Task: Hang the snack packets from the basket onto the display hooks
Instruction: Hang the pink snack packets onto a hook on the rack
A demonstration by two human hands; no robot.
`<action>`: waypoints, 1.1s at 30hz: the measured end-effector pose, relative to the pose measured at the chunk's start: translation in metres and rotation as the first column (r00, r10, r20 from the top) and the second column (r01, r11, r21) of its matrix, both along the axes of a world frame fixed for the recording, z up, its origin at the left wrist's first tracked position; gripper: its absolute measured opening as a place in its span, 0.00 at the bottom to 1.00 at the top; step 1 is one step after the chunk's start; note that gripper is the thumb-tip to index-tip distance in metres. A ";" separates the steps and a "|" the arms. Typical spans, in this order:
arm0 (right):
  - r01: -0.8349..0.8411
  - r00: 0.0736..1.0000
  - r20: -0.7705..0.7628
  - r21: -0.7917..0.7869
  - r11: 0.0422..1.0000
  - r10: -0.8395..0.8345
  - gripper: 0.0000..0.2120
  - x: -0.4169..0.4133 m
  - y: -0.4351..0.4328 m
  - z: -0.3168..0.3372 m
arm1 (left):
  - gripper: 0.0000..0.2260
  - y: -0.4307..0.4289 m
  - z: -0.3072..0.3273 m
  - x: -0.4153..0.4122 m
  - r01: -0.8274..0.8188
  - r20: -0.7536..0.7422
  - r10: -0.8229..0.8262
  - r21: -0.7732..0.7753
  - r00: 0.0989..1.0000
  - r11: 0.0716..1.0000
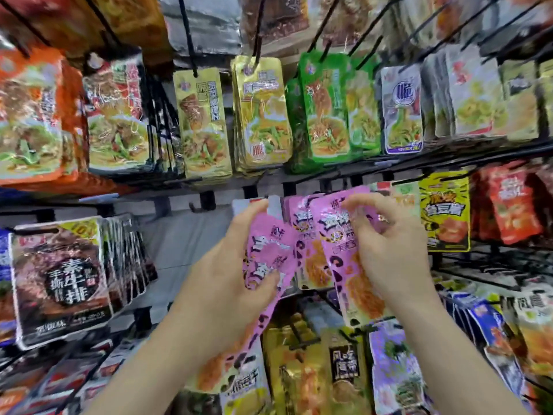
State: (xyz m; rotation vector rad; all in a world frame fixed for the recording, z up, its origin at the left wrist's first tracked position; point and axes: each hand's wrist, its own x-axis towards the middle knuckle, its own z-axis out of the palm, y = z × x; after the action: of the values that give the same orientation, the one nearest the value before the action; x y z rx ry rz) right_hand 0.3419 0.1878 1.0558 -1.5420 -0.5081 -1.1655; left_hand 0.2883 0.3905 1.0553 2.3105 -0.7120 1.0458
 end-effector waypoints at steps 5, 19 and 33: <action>0.032 0.999 -0.005 -0.026 0.999 -0.032 0.09 0.020 0.004 0.011 | 0.41 -0.023 0.016 0.007 -0.130 0.006 0.139 0.388 0.990 0.912; 0.032 0.997 -0.070 -0.024 0.999 -0.033 0.09 0.019 0.008 0.020 | 0.40 -0.029 0.042 0.040 -0.055 -0.217 0.151 0.395 0.964 0.917; 0.265 0.941 -0.105 -0.367 0.892 -0.322 0.19 0.037 0.014 0.015 | 0.28 -0.003 0.038 0.030 0.019 -0.236 0.008 0.108 0.972 0.994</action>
State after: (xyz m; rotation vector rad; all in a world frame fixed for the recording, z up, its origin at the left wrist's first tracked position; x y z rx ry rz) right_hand 0.3786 0.2014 1.0707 -2.0610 -0.3917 -1.2069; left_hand 0.3184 0.3877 1.0936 2.4718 -0.6942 0.7268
